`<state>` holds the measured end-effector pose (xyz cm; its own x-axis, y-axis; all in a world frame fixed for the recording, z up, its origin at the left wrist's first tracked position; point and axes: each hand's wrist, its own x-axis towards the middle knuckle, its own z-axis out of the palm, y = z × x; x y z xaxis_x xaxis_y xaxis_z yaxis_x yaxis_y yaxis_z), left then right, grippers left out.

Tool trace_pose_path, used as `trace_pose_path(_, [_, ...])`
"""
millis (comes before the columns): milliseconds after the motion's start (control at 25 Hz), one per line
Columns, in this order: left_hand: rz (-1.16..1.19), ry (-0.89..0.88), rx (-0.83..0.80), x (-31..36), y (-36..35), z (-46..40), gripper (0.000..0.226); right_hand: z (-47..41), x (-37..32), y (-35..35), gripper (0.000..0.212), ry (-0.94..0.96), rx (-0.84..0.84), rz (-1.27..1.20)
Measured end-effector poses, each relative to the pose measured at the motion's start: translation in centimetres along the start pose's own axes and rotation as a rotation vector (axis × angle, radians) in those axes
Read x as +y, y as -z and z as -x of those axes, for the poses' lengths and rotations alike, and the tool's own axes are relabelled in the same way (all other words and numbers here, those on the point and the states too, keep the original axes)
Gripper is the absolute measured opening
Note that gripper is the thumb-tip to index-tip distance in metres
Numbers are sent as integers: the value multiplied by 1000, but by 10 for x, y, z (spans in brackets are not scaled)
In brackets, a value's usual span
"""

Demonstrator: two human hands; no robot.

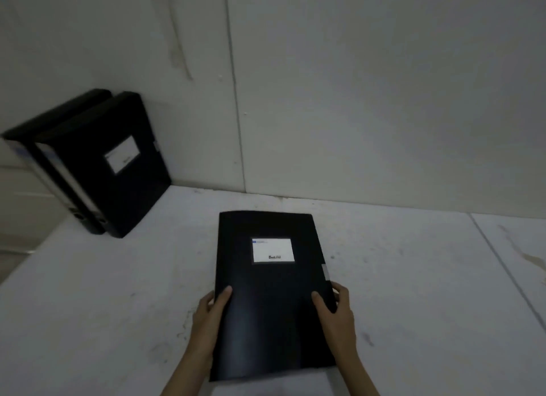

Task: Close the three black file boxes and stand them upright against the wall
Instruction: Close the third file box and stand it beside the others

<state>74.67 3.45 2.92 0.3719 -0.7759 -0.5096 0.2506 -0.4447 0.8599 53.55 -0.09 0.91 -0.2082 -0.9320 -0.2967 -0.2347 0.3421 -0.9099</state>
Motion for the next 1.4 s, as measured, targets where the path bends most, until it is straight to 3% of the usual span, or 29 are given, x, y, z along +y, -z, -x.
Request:
trace_pose_path(80, [87, -139, 93, 28, 31, -2, 48, 3, -29, -37, 38, 119, -40, -90])
trace_pose_path(200, [129, -326, 123, 77, 68, 3, 26, 5, -74, -84, 47, 274, -71, -212])
trace_pose_path(440, [109, -572, 136, 138, 133, -4, 54, 10, -142, -165, 56, 450, -205, -301])
trace_pose_path(640, [79, -566, 199, 133, 173, -28, 40, 9, -153, -220, 67, 439, -262, -211])
trace_pose_path(800, [7, -518, 222, 120, 193, -50, 58, 9, -151, -244, 66, 360, -317, -134])
trace_pose_path(920, [40, -482, 238, 107, 199, -67, 45, 11, -150, -257, 73, 337, -310, -73])
trace_pose_path(1040, [73, -483, 285, 103, 194, -81, 38, 16, -161, -273, 88, 437, -284, -18])
trace_pose_path(1200, [36, -500, 401, 120, 164, -94, 35, 25, -187, -296, 85, 544, -535, -32])
trace_pose_path(1400, [35, -611, 477, 142, 151, -127, 37, 15, -224, -310, 79, 371, -853, -84])
